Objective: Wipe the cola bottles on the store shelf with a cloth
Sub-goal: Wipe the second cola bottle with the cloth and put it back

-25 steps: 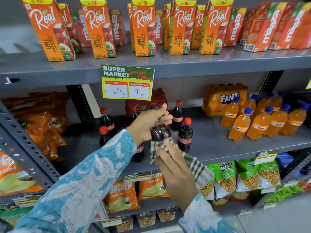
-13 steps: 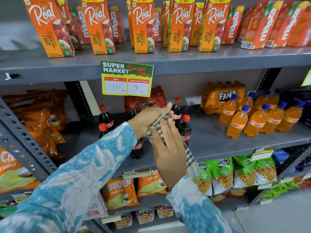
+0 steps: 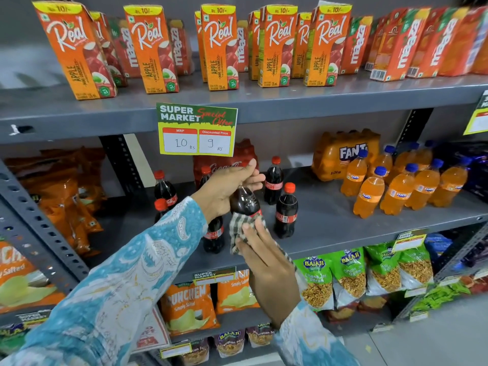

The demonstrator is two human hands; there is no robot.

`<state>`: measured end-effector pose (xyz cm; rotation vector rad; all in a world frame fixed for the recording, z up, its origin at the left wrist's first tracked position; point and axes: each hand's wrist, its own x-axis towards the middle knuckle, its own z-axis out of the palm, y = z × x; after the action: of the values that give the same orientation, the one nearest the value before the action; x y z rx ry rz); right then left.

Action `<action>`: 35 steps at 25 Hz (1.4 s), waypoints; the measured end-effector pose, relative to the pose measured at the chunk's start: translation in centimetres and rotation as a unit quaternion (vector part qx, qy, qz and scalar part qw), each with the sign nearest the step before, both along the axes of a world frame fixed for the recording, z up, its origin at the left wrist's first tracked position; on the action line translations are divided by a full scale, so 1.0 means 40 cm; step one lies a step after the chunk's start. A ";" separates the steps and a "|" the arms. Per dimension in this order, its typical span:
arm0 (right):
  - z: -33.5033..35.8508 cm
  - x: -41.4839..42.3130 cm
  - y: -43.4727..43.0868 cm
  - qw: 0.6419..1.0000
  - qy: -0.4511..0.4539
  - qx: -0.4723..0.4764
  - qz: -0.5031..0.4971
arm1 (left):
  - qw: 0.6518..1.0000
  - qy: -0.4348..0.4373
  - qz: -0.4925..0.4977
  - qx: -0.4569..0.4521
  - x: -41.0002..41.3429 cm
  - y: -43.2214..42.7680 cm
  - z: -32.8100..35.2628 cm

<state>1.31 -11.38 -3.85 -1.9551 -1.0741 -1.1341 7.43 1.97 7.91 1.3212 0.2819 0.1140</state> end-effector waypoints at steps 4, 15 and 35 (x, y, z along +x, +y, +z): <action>0.100 0.058 0.068 0.998 -0.010 0.033 -0.049 | 0.992 0.001 -0.108 -0.058 -0.012 0.008 -0.002; 0.020 0.045 0.039 0.997 0.027 -0.038 -0.057 | 0.995 0.051 -0.042 -0.071 -0.007 -0.009 -0.029; -0.012 0.034 0.002 0.994 -0.063 -0.075 -0.046 | 0.995 -0.066 -0.044 -0.053 -0.035 -0.013 -0.001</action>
<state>2.65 -11.29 -4.32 -2.0920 -1.1750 -1.2728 6.02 1.43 7.88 1.2121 0.1156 0.1103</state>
